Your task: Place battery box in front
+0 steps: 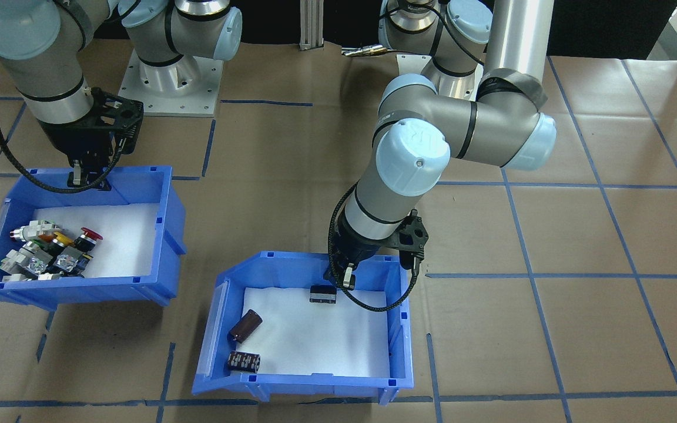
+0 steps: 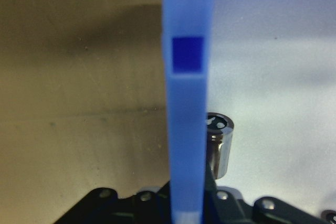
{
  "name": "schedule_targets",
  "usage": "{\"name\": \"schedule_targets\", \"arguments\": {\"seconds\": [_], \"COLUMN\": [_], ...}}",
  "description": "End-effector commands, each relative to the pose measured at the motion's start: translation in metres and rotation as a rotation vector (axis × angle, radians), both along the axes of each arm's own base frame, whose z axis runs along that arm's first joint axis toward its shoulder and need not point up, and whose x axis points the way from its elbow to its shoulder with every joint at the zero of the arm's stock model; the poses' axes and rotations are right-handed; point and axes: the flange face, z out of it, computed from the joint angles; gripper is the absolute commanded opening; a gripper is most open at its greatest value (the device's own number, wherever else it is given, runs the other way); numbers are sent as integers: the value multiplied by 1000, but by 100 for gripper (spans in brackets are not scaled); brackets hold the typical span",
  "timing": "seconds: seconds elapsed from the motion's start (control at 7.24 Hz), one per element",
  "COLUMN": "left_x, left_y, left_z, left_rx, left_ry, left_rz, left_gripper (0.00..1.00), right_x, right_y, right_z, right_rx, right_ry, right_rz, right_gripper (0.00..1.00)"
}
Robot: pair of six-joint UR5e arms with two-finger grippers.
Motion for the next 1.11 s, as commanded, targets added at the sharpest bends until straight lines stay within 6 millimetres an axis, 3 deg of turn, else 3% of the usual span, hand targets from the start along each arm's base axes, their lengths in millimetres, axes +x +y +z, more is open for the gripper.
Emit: {"name": "schedule_targets", "arguments": {"seconds": [0.0,0.41,0.55,0.69,0.83,0.97], "left_x": [-9,-8,-7,-7,-5,0], "left_y": [-8,-9,-7,-8,-7,-3], "left_z": [-13,-6,-13,-10,-8,2], "left_rx": [20,7,20,17,16,6], "left_ry": [30,36,35,38,38,46], "left_rz": [29,36,50,58,61,64], "left_gripper": [8,21,32,54,67,71], "right_x": [-11,-14,-12,-10,-9,-9], "right_y": [0,3,10,18,21,21], "right_z": [-1,4,4,2,0,0], "right_rx": [7,-3,-4,-3,2,2], "right_ry": [-1,-1,0,-1,-2,-2], "right_rz": [-22,-32,-30,-29,-29,-30], "right_gripper": [0,0,0,0,0,0]}}
